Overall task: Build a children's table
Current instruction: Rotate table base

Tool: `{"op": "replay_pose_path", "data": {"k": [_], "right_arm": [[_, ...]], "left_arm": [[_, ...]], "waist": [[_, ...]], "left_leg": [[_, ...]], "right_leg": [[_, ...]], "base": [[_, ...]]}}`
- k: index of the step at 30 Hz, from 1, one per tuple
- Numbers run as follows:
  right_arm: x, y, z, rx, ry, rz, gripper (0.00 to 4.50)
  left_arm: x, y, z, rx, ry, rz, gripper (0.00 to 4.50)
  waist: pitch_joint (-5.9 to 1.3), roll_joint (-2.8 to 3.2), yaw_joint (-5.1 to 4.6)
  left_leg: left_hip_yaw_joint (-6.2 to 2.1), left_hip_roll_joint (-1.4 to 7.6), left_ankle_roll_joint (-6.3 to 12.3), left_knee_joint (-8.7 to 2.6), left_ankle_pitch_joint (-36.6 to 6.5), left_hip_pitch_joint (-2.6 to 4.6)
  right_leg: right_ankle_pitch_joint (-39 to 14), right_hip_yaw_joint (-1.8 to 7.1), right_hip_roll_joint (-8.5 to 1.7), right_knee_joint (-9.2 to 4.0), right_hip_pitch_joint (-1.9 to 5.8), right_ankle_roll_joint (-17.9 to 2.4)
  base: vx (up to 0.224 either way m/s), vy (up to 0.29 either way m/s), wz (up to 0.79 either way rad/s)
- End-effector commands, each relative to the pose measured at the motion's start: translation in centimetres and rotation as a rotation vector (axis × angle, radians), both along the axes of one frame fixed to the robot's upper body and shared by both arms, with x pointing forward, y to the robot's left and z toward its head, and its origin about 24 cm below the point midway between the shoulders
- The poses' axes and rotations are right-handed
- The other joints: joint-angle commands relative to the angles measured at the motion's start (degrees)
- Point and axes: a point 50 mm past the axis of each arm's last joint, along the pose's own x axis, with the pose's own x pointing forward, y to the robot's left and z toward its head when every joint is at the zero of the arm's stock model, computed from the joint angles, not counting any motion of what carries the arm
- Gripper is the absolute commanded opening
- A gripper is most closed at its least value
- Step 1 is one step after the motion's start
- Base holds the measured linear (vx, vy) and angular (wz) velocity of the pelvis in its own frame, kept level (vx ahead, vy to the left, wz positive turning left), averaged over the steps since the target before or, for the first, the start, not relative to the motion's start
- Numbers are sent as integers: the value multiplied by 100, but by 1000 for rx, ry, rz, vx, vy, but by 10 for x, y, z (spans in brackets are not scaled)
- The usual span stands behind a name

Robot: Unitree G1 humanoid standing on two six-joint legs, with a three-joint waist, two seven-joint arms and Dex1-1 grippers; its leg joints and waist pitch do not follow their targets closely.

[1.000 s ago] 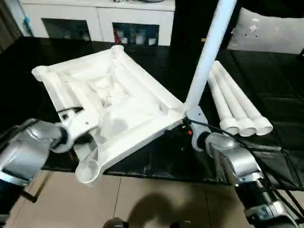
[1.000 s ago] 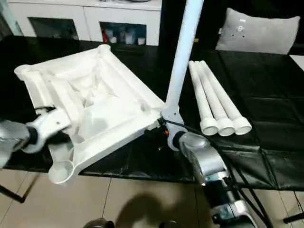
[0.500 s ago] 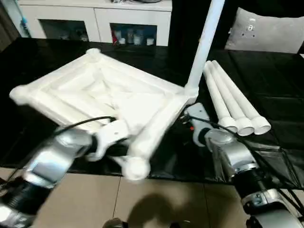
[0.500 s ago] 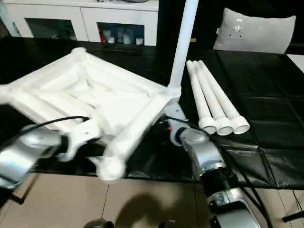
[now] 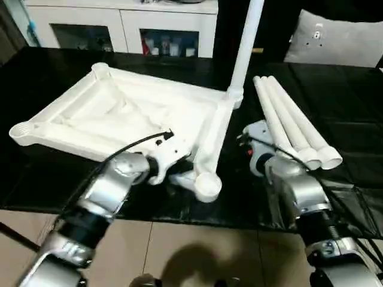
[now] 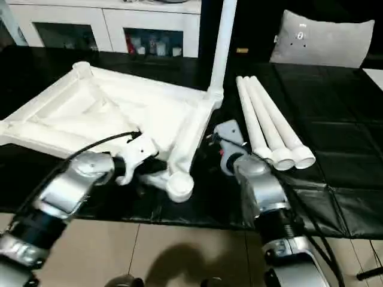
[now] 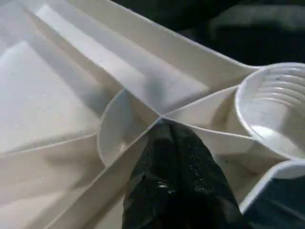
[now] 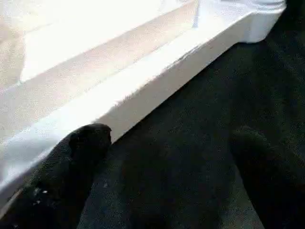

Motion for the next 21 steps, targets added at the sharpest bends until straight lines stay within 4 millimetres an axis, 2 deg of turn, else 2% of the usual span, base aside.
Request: {"op": "replay_pose_path", "data": {"k": [1,2,4,6,7,9,10,14,18,21], "right_arm": [[14,-7,39,-62,-201,-139,450],[14,-10,40,-75,-166,-172,450],[13,-9,40,-46,-129,-166,450],[10,-6,42,10,-81,-119,450],[10,-7,43,14,-62,-111,450],[11,-8,44,7,-46,-125,450],[13,-10,45,1,-20,-152,450],[20,-16,46,-48,67,-203,450],[27,-27,49,-52,100,-241,450],[31,-32,50,-47,110,-251,450]], "left_arm": [[10,-6,2,-33,-95,79,3],[12,-7,4,-50,-117,96,3],[13,-8,7,-90,-132,116,3],[13,-11,12,-173,-149,152,3],[12,-11,16,-234,-161,177,3],[9,-9,20,-276,-162,175,3],[5,-6,23,-292,-167,156,22],[-3,1,29,-291,-170,122,49],[-14,5,35,-268,-148,37,76],[-18,7,37,-249,-137,-1,95]], "waist": [[-480,-53,8],[-481,-50,11],[-461,-70,8],[-461,-65,22],[-462,-46,16],[-479,-68,23],[-479,-56,27],[-478,-55,-2],[-455,-41,5],[-457,-28,10]], "left_leg": [[-33,185,64,-340,-669,49],[-34,170,1,-340,-700,62],[-42,177,22,-359,-840,65],[-45,195,30,-362,-923,78],[-45,189,39,-358,-936,76],[-52,201,46,-355,-822,56],[-51,203,56,-352,-802,60],[-50,182,-13,-355,-799,49],[-33,194,-102,-349,-964,88],[-32,191,-134,-349,-953,92]], "right_leg": [[-791,248,-407,-375,361,-1055],[-906,242,-389,-378,359,-990],[-1119,246,-388,-396,359,-895],[-1195,249,-408,-405,345,-867],[-1158,249,-401,-399,357,-892],[-948,243,-417,-375,367,-986],[-919,244,-413,-371,357,-1000],[-1019,234,-395,-366,361,-974],[-1274,245,-396,-377,307,-920],[-1186,241,-388,-369,302,-939]], "base": [[0,0,0],[0,0,0],[0,0,0],[0,0,0],[0,0,0],[0,0,0],[0,0,0],[0,0,0],[0,0,0],[0,0,0]]}}
